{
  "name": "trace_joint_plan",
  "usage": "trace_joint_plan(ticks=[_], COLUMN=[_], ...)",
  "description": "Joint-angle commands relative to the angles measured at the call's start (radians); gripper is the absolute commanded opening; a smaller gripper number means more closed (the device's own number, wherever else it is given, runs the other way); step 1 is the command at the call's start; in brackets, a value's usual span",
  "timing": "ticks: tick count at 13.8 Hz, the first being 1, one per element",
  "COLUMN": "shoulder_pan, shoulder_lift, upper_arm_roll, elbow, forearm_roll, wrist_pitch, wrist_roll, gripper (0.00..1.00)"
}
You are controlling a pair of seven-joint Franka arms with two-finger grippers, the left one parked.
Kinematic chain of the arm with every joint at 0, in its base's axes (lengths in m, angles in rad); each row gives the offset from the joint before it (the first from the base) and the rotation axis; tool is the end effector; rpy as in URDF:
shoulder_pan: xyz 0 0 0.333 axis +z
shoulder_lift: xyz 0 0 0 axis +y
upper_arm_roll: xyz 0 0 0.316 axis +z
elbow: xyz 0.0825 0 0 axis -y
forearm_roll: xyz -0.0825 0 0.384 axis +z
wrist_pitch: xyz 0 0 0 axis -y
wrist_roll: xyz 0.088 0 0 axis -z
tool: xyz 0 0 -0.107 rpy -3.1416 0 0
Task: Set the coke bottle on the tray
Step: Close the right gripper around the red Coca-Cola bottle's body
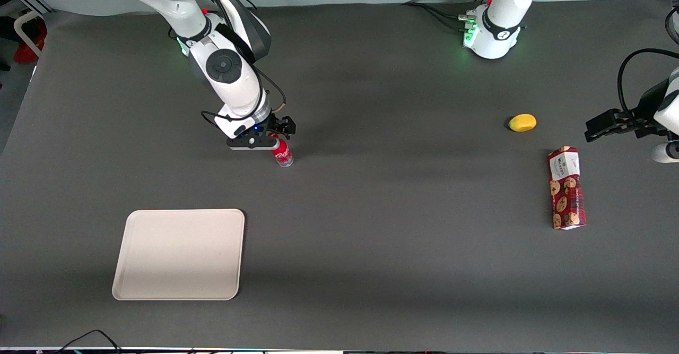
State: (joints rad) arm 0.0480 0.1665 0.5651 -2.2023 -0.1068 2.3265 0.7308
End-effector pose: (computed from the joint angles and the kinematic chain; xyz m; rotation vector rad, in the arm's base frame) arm 0.4479 0.3104 0.3169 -3.1397 0.0776 0.0280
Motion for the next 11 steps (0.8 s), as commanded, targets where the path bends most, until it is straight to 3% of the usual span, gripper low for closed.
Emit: trace_joint_plan(ticks=[1,3,10,11], shoulder_pan=[0.012,0.012,0.01,0.01], shoulder_lift=[0.034,0.036,0.019,0.01], upper_arm_roll=[-0.002,-0.002,-0.001,0.001], elbow=[0.003,0.003,0.018,0.041], forearm_roll=[-0.062,-0.062,-0.062,-0.062], wrist_pitch=[0.03,0.033,0.008,-0.034], wrist_roll=[0.067,0.067,0.07,0.067], gripper=[0.9,0.76,0.06,0.0])
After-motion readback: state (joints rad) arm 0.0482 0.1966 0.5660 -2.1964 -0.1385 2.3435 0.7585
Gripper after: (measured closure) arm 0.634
